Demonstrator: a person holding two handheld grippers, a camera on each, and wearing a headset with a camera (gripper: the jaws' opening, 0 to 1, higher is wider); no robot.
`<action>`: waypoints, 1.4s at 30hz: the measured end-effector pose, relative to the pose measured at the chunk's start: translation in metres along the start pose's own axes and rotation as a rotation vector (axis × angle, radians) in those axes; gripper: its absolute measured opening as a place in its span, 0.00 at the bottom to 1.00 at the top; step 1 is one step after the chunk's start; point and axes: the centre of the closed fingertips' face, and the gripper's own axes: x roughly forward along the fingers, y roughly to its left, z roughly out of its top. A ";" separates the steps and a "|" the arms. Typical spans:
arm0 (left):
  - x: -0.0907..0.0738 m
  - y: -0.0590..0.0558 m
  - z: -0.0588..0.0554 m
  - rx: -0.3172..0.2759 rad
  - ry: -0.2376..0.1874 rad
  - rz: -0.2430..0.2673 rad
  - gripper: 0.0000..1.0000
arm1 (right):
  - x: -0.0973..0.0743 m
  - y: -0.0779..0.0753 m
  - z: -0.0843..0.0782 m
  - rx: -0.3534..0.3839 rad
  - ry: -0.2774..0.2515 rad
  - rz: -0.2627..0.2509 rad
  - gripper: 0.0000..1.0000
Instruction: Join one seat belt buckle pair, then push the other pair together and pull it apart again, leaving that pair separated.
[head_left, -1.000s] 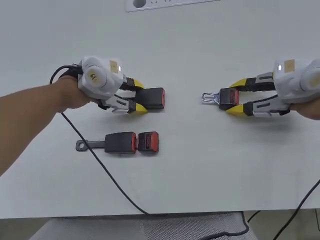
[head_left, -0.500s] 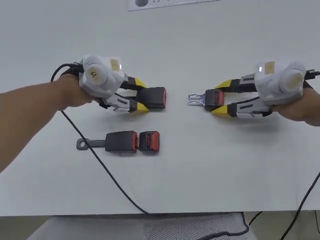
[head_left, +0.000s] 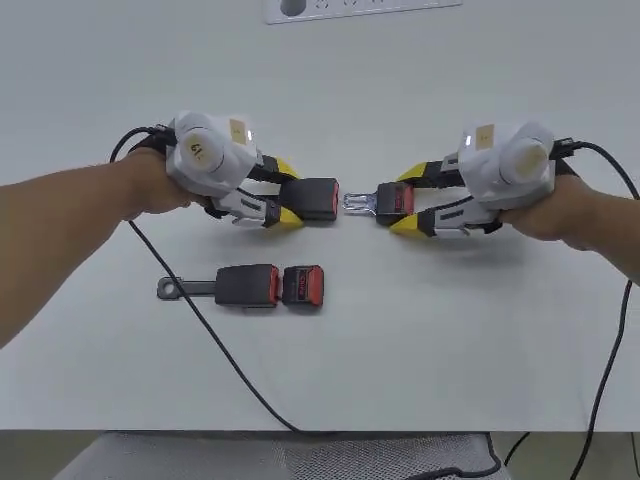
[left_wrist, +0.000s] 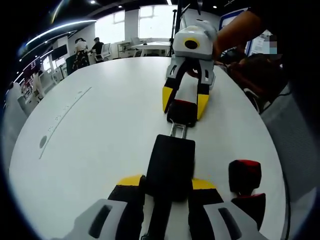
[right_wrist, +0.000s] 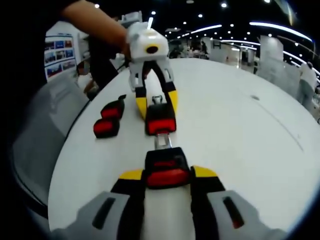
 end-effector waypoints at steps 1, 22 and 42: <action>0.000 0.000 0.000 -0.002 -0.001 0.001 0.35 | 0.003 -0.001 0.002 0.000 0.003 0.001 0.35; 0.000 0.000 -0.001 0.006 0.013 -0.001 0.34 | 0.019 -0.002 0.014 0.000 0.068 0.022 0.35; 0.000 0.001 -0.001 0.000 0.014 0.002 0.34 | 0.032 -0.002 0.023 0.013 0.096 0.024 0.35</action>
